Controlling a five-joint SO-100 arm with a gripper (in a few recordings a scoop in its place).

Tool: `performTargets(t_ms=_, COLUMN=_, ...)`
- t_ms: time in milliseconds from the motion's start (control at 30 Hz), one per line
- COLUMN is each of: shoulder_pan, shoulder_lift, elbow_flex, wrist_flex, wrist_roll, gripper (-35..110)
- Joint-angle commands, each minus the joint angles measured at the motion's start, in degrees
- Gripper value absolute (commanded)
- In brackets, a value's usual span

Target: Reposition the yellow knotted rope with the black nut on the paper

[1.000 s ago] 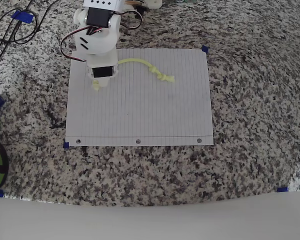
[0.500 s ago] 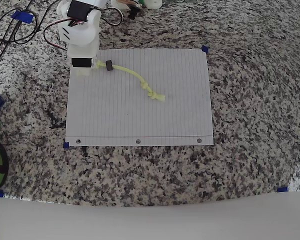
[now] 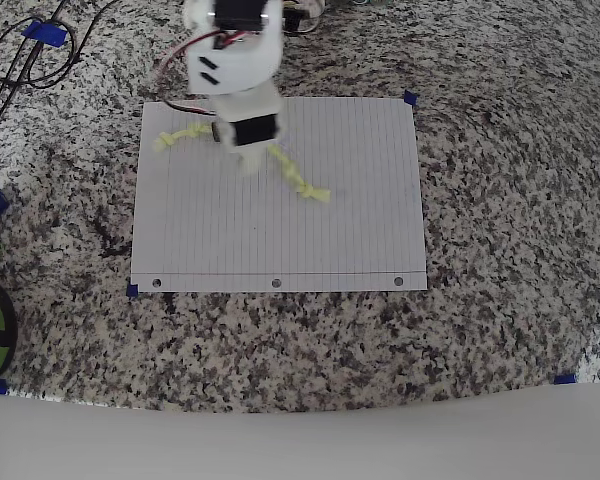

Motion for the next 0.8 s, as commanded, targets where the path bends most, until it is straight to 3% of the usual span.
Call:
performTargets(t_ms=0, shoulder_pan=-2.72, shoulder_lift=2.11, elbow_flex=-0.09, wrist_flex=0.09, wrist_roll=-0.7, gripper=0)
performTargets(t_ms=767, shoulder_pan=-4.92, shoulder_lift=-8.0, elbow_flex=-0.26, wrist_flex=-2.55, wrist_roll=-1.76, gripper=0)
